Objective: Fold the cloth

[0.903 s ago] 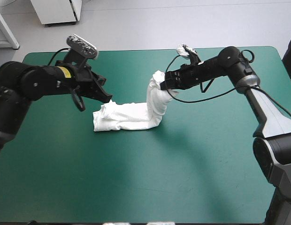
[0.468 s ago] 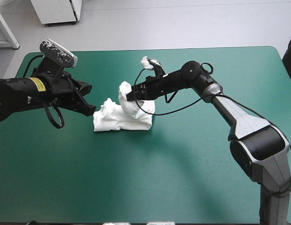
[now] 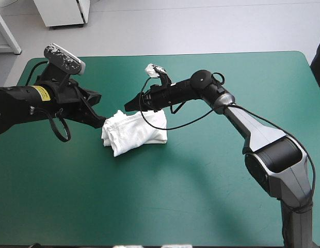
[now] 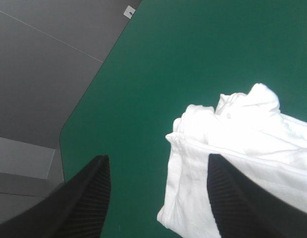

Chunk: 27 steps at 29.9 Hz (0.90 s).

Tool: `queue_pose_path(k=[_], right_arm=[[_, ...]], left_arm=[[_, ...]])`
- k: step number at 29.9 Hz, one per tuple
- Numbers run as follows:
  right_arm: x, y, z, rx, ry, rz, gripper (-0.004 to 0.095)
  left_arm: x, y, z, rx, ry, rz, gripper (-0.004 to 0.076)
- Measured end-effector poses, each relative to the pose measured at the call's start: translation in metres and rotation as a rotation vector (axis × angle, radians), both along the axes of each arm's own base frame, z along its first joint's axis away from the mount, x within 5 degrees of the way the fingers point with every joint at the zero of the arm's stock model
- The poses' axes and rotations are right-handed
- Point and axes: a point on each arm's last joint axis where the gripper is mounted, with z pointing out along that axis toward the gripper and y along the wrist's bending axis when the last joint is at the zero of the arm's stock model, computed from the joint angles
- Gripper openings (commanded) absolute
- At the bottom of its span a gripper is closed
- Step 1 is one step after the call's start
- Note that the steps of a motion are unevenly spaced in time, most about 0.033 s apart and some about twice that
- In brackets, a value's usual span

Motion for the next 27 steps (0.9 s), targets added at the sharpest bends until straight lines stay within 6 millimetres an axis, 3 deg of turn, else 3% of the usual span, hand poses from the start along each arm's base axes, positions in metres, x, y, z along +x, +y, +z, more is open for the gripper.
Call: queue_pose_path(k=[3, 7, 14, 23, 27], right_arm=[[0.003, -0.007, 0.01, -0.034, -0.018, 0.009, 0.0563], [0.012, -0.033, 0.014, -0.13, 0.019, 0.003, 0.0563], [0.027, -0.08, -0.003, -0.404, 0.11, -0.111, 0.0564], [0.028, -0.085, -0.008, -0.472, 0.115, -0.129, 0.0574], [0.033, -0.081, -0.024, -0.465, 0.158, -0.119, 0.0573]], left_arm=[[0.0, 0.0, 0.0, 0.001, 0.001, 0.0, -0.001], [-0.005, 0.002, 0.003, -0.004, -0.011, 0.0, -0.001], [-0.025, 0.01, 0.014, -0.026, -0.063, 0.0, -0.001], [-0.037, 0.016, 0.02, -0.041, -0.095, 0.0, -0.001], [-0.037, 0.016, 0.02, -0.041, -0.095, 0.0, -0.001]])
